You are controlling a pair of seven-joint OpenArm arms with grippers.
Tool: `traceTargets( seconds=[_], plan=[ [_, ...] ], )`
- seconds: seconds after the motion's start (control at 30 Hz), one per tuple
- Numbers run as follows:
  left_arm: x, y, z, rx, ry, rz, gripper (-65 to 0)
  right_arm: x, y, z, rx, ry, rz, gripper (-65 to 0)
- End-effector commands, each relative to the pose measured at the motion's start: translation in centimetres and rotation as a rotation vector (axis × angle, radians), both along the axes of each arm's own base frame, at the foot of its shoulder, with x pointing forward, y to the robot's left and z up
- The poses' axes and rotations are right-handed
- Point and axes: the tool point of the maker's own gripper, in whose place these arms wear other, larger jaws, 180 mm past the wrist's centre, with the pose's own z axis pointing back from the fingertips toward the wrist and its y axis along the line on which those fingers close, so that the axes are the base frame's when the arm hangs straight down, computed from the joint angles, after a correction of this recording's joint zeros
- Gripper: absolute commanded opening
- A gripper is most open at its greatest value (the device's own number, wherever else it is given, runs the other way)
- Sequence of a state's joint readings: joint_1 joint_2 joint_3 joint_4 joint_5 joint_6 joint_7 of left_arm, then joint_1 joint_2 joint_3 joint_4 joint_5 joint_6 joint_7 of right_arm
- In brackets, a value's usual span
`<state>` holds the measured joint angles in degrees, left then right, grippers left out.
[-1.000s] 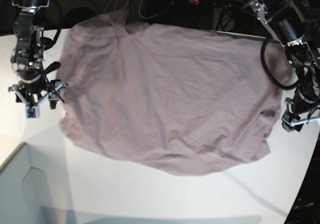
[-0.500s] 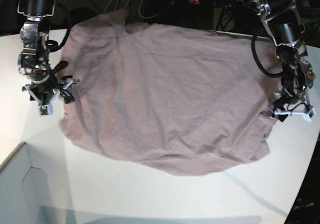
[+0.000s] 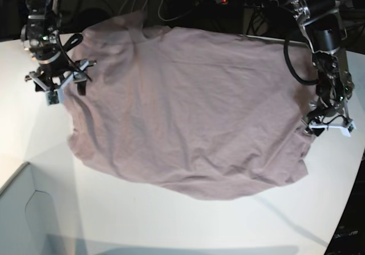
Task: Layout the t-shirt on the table in an organized manner, then fold the t-shirt properly
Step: 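Lower both grippers onto the shirt's side edges and grasp fabric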
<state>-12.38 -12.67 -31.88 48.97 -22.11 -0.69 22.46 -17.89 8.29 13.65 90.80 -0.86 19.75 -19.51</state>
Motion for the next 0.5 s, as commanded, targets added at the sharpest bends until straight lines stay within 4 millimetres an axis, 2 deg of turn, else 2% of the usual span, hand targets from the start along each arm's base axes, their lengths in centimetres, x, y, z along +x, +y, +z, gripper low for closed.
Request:
traceTargets(
  seconds=[0.0,0.07,0.1,0.2,0.27,0.33,0.4,0.47],
  plan=[
    [0.1,0.2,0.1,-0.010,0.013,0.000,-23.0,0.5,0.2,0.8,0.008,-0.038,0.007,-24.4],
    [-0.1,0.1,-0.1,-0.012,0.018,-0.001,-25.1,-0.5,0.4,-0.5,0.023,0.002,-0.002,-24.4],
    [-0.4,0.0,-0.4,-0.014,0.026,-0.002,-28.6,-0.9,0.5,-1.2,0.032,0.021,-0.008,-24.4],
    [-0.3,-0.6,-0.4,-0.021,0.014,-0.032,-42.7,-1.7,0.2,-2.8,0.044,0.062,-0.028,-24.4],
    [0.3,-1.4,-0.1,-0.030,-0.016,-0.091,-51.7,-1.3,0.0,-3.1,0.046,0.066,-0.035,-24.4],
    [0.7,-2.0,0.2,-0.037,-0.035,-0.133,-59.2,-1.7,-1.1,-3.9,0.048,0.088,-0.070,-24.4],
    [0.8,-2.3,0.2,-0.040,-0.041,-0.147,-64.9,-1.4,-2.1,-4.1,0.050,0.087,-0.104,-24.4],
    [0.3,-2.3,-0.1,-0.041,-0.031,-0.151,-65.0,-1.6,-2.5,-4.8,0.057,0.104,-0.121,-24.5]
  ],
)
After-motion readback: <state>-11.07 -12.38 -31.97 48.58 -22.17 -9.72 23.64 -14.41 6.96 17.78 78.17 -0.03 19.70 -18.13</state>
